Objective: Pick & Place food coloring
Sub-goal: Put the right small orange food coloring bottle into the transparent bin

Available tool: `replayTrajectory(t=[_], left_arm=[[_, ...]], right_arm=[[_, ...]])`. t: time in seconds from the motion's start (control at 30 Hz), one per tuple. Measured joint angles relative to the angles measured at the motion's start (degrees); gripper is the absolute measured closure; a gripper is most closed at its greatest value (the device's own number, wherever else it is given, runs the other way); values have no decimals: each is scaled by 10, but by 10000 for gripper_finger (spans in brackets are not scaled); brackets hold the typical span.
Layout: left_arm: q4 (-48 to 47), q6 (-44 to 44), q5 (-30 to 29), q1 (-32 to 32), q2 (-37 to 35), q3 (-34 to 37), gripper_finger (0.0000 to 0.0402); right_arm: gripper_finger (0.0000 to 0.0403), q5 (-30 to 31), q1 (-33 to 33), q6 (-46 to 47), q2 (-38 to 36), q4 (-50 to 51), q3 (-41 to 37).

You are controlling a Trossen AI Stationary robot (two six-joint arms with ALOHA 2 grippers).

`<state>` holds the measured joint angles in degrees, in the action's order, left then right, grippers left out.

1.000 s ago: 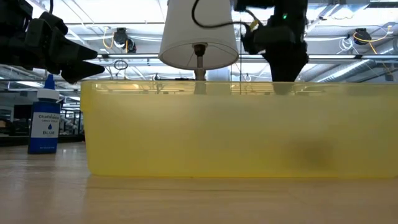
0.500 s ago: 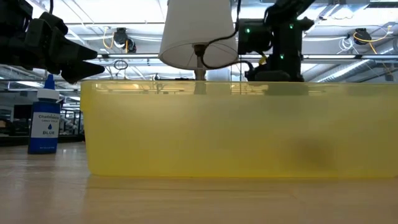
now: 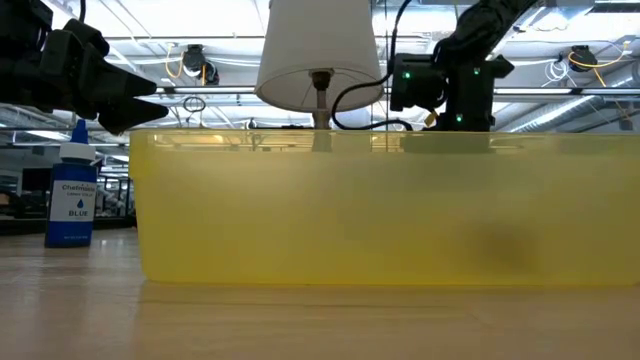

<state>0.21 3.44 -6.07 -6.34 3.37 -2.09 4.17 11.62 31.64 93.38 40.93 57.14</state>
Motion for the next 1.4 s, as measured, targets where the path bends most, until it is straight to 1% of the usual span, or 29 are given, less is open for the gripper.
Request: replayTrajectory(t=[0.3, 0.63, 0.7, 0.8, 0.93, 1.03, 1.1, 1.23, 1.37, 1.4], left_arm=[[0, 0, 0, 0, 0, 0, 36], [0, 0, 0, 0, 0, 0, 36], [0, 0, 0, 0, 0, 0, 36], [0, 0, 0, 0, 0, 0, 36], [0, 0, 0, 0, 0, 0, 36], [0, 0, 0, 0, 0, 0, 36], [0, 0, 0, 0, 0, 0, 37], [0, 0, 0, 0, 0, 0, 36], [0, 0, 0, 0, 0, 0, 36], [0, 0, 0, 0, 0, 0, 36]], right_arm=[[193, 0, 0, -9, 0, -35, -2], [198, 1, 0, -10, 0, -32, -2], [208, 3, 0, -10, 0, -32, -2], [238, 3, 0, -10, 0, -32, -2], [300, 7, 0, -15, 0, -34, -2], [354, 36, -5, -41, 0, -45, -2], [361, 61, -15, -59, 0, -63, -2], [361, 64, -45, -70, -3, -111, -2], [361, 68, -89, -72, -21, -140, -2], [361, 77, -101, -69, -28, -143, -2]])
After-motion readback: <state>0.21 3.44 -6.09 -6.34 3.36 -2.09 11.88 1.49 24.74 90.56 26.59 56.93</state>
